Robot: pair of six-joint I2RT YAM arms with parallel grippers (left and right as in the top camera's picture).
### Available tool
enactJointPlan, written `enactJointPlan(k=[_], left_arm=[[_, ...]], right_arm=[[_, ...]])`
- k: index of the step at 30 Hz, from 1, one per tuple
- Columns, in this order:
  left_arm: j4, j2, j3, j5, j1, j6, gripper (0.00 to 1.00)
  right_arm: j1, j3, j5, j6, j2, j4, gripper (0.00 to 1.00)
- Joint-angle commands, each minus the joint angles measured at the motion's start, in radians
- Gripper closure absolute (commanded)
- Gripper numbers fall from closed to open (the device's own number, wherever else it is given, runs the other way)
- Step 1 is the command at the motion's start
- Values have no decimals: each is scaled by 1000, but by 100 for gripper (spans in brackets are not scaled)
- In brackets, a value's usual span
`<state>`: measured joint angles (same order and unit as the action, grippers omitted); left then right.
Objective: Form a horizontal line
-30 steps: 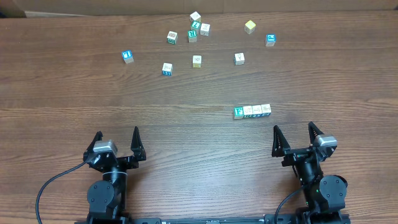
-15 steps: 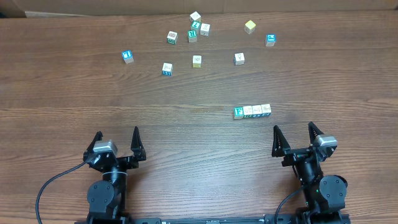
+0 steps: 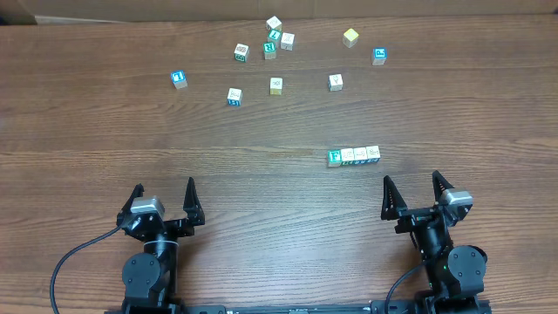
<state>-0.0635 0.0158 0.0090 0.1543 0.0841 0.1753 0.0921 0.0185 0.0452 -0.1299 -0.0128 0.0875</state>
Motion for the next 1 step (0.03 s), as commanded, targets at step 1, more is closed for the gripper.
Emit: enactJointPlan(k=[1], left_arm=[[0,-10,-4,2,-5,-22,0]], right_arm=[[-4,-10,2,4,10,-6,0]])
